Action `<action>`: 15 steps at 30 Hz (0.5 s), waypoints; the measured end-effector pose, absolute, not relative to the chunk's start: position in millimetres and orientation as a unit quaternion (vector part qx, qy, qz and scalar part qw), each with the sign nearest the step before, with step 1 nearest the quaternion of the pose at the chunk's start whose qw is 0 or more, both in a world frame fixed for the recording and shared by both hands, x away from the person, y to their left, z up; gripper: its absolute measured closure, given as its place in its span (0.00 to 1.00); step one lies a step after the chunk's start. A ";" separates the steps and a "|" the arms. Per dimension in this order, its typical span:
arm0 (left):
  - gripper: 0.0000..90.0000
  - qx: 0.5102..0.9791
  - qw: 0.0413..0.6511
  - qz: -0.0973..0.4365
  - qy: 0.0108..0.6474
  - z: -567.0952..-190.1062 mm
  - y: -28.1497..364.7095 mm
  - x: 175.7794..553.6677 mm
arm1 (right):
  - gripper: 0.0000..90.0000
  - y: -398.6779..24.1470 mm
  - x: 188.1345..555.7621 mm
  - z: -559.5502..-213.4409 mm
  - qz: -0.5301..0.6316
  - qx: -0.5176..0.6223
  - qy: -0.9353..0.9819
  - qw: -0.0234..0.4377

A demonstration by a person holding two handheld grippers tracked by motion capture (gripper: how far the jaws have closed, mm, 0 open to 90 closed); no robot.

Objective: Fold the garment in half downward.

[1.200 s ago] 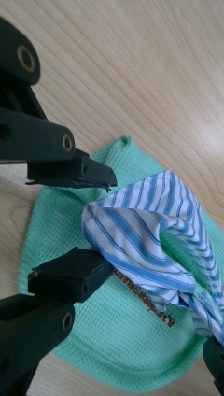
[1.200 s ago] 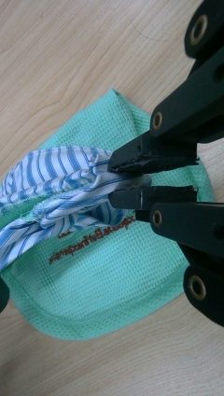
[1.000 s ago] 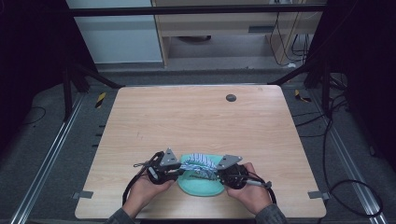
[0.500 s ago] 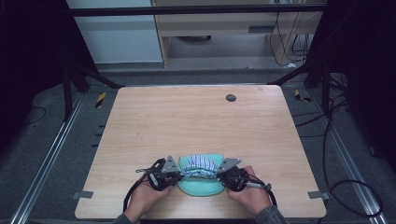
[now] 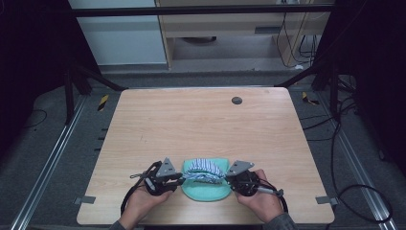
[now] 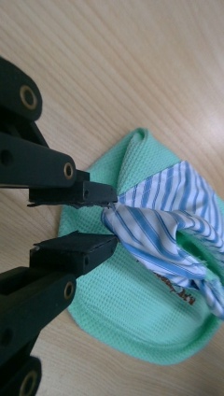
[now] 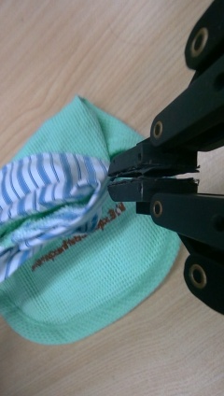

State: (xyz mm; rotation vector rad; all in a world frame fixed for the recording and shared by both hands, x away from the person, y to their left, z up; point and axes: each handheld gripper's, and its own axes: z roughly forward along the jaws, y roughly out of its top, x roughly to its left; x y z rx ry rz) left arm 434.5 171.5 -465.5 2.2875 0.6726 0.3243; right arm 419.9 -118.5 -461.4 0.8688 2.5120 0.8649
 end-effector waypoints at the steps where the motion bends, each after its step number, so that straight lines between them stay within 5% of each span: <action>1: 0.83 0.886 0.361 0.129 0.261 -461.8 173.0 433.8 | 0.96 -119.1 420.9 -460.5 0.305 0.306 0.884 0.175; 15: 0.81 0.881 0.364 0.145 0.264 -464.6 157.3 448.4 | 0.95 -102.0 434.2 -456.0 0.318 0.303 0.881 0.177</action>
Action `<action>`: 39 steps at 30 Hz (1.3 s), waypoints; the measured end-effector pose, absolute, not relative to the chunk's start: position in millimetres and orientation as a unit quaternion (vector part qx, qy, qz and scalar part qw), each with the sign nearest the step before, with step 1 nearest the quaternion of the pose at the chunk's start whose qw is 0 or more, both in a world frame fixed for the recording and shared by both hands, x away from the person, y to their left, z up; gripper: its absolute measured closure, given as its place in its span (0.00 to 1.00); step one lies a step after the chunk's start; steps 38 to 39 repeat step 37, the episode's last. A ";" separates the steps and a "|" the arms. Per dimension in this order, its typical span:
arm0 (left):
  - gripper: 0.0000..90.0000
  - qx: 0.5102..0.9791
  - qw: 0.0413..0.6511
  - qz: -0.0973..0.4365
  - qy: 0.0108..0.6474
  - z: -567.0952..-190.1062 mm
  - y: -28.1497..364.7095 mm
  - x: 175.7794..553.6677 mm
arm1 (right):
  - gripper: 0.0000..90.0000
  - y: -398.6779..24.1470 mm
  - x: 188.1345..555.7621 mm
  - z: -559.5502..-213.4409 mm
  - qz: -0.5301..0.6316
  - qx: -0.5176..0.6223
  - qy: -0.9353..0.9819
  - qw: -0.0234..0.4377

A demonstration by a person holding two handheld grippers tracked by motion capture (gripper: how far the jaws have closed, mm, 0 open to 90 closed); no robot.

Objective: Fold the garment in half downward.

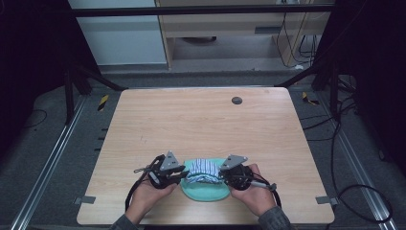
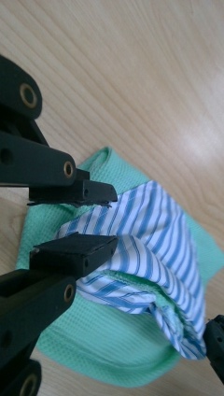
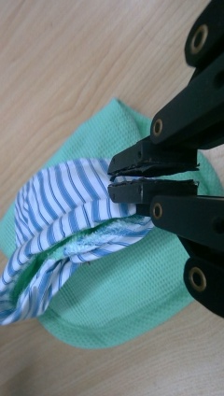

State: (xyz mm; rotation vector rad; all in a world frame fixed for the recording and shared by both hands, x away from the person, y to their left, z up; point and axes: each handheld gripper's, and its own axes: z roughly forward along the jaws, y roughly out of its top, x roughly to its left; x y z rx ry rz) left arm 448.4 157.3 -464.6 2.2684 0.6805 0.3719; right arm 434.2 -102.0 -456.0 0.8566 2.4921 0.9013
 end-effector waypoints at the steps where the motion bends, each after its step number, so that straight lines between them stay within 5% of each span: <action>1: 0.82 0.884 0.360 0.142 0.262 -466.7 156.5 447.8 | 0.95 -100.1 433.4 -457.7 0.316 0.301 0.882 0.177; 10: 0.75 0.884 0.342 0.158 0.276 -478.3 165.4 448.5 | 0.89 -103.3 432.2 -468.3 0.320 0.305 0.880 0.173; 15: 0.46 0.869 0.323 0.196 0.318 -481.7 186.2 456.6 | 0.67 -127.0 435.4 -471.9 0.323 0.340 0.862 0.191; 24: 0.16 0.828 0.302 0.225 0.415 -494.1 241.6 478.3 | 0.17 -176.4 452.1 -487.0 0.309 0.445 0.806 0.238; 32: 0.00 0.799 0.326 0.202 0.463 -508.5 262.7 491.7 | 0.05 -199.6 470.4 -509.4 0.319 0.508 0.772 0.211; 39: 0.00 0.798 0.328 0.202 0.463 -508.7 262.9 492.1 | 0.00 -198.8 473.3 -513.0 0.325 0.513 0.763 0.221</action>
